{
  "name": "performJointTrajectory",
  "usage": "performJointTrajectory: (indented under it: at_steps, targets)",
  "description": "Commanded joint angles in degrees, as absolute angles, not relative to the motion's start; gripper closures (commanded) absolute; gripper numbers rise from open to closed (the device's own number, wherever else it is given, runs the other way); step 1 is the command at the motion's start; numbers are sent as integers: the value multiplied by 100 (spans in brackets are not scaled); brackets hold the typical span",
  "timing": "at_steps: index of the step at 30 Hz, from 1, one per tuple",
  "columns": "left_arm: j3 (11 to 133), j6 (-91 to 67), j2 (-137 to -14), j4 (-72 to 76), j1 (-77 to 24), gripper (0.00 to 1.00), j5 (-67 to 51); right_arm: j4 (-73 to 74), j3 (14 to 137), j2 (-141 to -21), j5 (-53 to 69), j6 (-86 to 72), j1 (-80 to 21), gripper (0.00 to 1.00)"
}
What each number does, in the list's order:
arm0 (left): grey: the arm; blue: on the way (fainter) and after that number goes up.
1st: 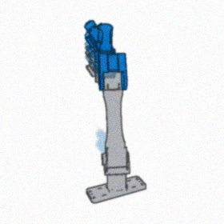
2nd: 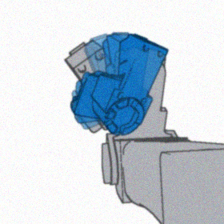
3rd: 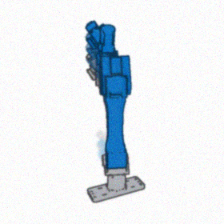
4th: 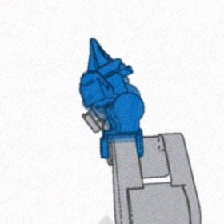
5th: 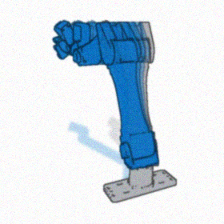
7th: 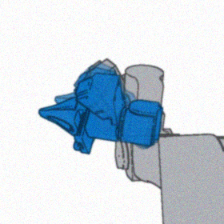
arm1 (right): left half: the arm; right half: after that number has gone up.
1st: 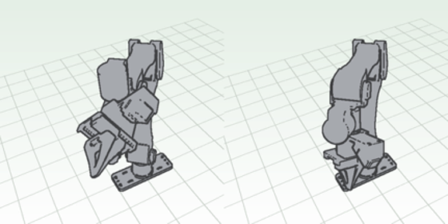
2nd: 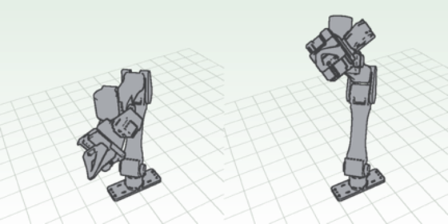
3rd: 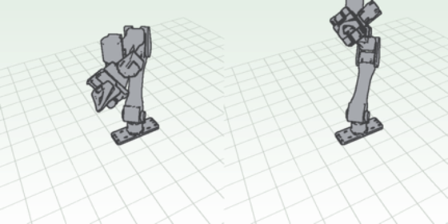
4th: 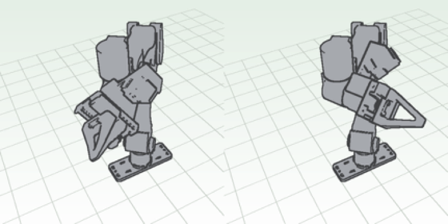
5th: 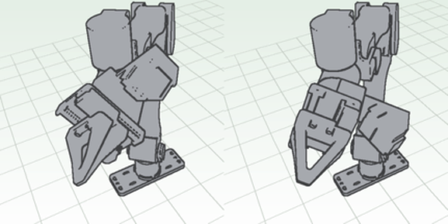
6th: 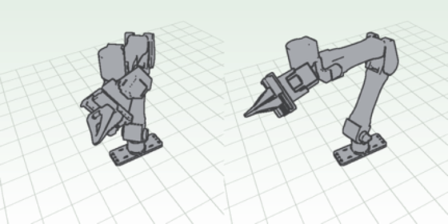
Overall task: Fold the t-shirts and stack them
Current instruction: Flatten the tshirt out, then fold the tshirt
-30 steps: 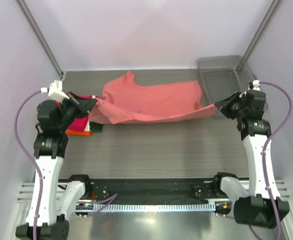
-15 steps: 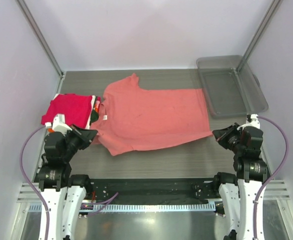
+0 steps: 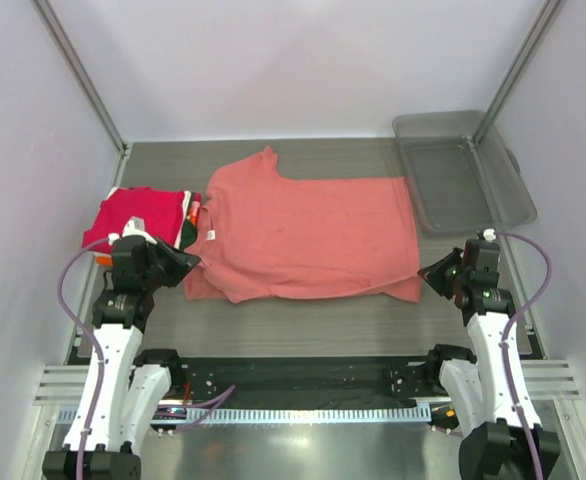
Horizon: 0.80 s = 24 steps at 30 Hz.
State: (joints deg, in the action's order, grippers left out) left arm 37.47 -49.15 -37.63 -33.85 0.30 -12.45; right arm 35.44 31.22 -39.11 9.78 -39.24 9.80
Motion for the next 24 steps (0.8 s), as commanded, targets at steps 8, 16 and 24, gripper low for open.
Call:
performJointTrajectory:
  at_steps: [8, 16, 24]
  targets:
    - [4832, -4896, -5210, -2338, 53, 100, -897, 2084, 3419, -5131, 642, -4017, 976, 99]
    - [5396, -4825, -6309, -2030, 53, 100, -888, 1600, 3673, -5844, 642, -4008, 975, 99]
    - [5695, -4895, -6960, -1802, 44, 100, -835, 1450, 3999, -6310, 536, -3850, 949, 99]
